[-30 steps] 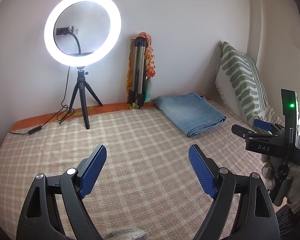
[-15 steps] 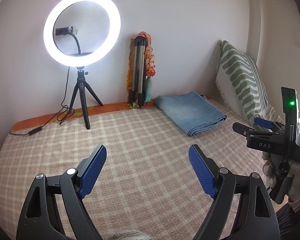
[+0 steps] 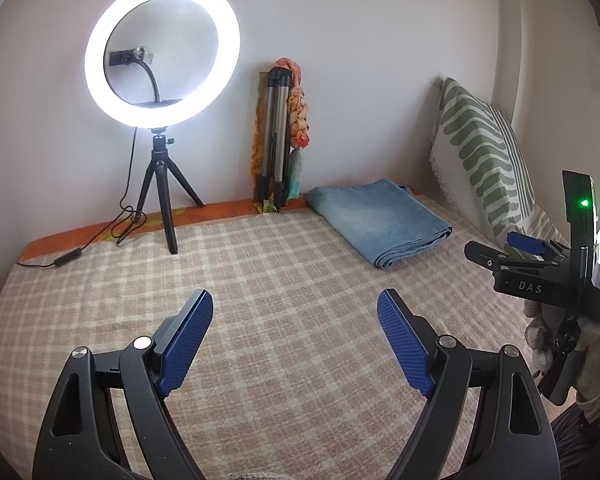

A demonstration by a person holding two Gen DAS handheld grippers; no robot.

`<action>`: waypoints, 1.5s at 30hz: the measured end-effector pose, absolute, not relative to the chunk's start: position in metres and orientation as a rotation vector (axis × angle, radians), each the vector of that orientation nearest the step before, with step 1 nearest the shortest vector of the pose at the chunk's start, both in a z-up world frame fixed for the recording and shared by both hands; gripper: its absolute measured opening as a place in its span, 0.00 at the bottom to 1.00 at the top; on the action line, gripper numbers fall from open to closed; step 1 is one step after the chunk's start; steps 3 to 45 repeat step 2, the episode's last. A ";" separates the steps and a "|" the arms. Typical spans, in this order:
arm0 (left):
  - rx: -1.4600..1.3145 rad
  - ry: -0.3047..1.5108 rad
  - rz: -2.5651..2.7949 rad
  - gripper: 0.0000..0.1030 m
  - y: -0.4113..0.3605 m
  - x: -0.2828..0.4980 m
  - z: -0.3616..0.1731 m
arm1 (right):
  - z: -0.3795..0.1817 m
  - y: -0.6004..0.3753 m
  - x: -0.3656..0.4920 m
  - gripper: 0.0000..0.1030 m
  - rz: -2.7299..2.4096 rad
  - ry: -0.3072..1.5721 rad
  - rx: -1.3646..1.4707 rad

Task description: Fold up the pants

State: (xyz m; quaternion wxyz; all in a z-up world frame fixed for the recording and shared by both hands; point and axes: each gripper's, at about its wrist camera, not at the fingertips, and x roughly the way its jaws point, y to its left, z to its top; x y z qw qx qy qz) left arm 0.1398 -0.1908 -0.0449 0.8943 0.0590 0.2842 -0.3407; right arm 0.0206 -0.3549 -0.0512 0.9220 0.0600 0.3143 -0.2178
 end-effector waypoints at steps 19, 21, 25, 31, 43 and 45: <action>0.131 0.585 -0.703 0.82 -0.191 0.140 -0.045 | -0.051 -0.355 0.021 1.00 -0.445 0.646 0.124; 0.131 0.585 -0.703 0.82 -0.191 0.140 -0.045 | -0.051 -0.355 0.021 1.00 -0.445 0.646 0.124; 0.131 0.585 -0.703 0.82 -0.191 0.140 -0.045 | -0.051 -0.355 0.021 1.00 -0.445 0.646 0.124; 0.131 0.585 -0.703 0.82 -0.191 0.140 -0.045 | -0.051 -0.355 0.021 1.00 -0.445 0.646 0.124; 0.131 0.585 -0.703 0.82 -0.191 0.140 -0.045 | -0.051 -0.355 0.021 1.00 -0.445 0.646 0.124; 0.131 0.585 -0.703 0.82 -0.191 0.140 -0.045 | -0.051 -0.355 0.021 1.00 -0.445 0.646 0.124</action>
